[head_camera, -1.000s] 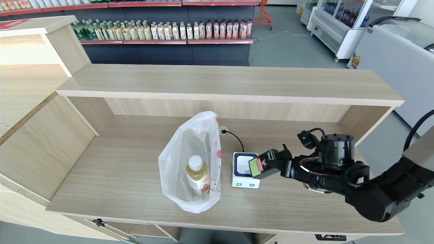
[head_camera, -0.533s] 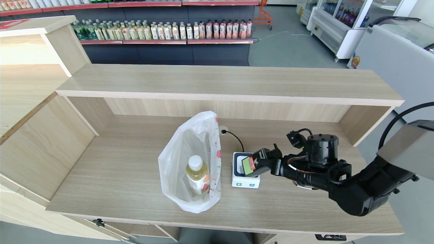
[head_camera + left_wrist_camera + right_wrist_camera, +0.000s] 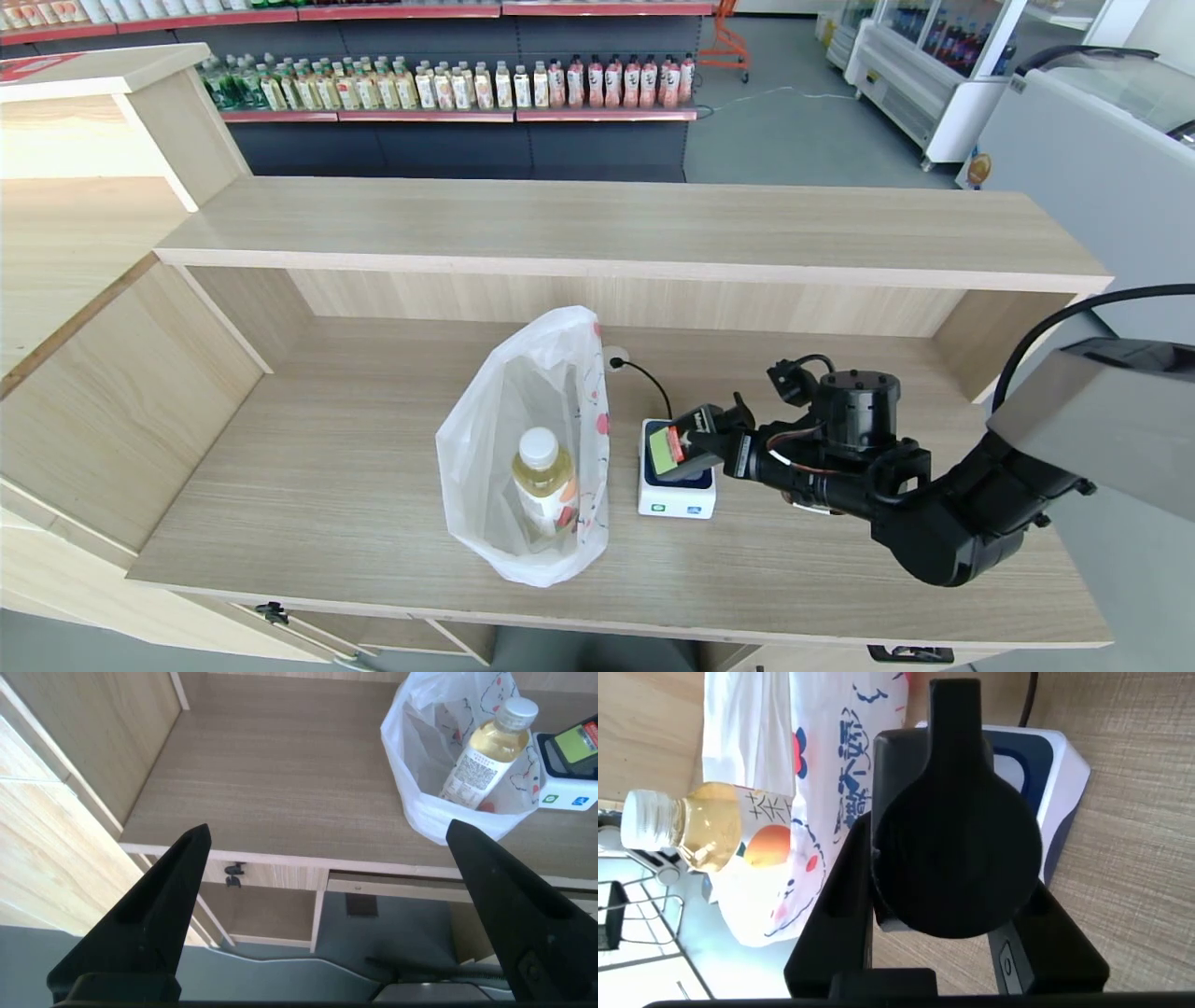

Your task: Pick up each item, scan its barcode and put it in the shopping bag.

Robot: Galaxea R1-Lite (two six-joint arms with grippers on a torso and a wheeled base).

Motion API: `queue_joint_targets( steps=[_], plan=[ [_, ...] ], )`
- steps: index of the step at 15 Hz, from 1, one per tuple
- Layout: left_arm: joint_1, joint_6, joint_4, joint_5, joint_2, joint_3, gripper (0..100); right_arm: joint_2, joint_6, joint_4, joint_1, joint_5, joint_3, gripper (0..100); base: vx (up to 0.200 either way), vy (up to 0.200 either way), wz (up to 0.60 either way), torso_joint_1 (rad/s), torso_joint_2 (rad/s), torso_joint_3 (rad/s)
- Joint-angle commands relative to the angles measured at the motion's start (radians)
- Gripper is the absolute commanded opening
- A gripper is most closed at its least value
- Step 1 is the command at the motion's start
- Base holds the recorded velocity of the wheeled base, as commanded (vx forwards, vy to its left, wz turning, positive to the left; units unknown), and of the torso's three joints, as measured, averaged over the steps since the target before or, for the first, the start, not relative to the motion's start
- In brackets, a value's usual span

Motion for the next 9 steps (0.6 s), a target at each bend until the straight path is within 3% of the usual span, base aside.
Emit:
queue_joint_targets(
  steps=[1, 7, 9],
  plan=[
    [0.000, 0.000, 0.000, 0.000, 0.000, 0.000, 100, 0.007, -0.001, 0.004, 0.002, -0.001, -0.004, 0, 0.000, 0.000, 0.00, 0.000, 0.00, 0.000],
    [0.000, 0.000, 0.000, 0.000, 0.000, 0.000, 100, -0.024, 0.005, 0.004, 0.012, -0.049, 0.000, 0, 0.000, 0.000, 0.00, 0.000, 0.00, 0.000],
    [0.000, 0.000, 0.000, 0.000, 0.000, 0.000, 100, -0.141, 0.010, -0.022, 0.012, -0.076, 0.054, 0, 0.000, 0.000, 0.00, 0.000, 0.00, 0.000]
  ],
)
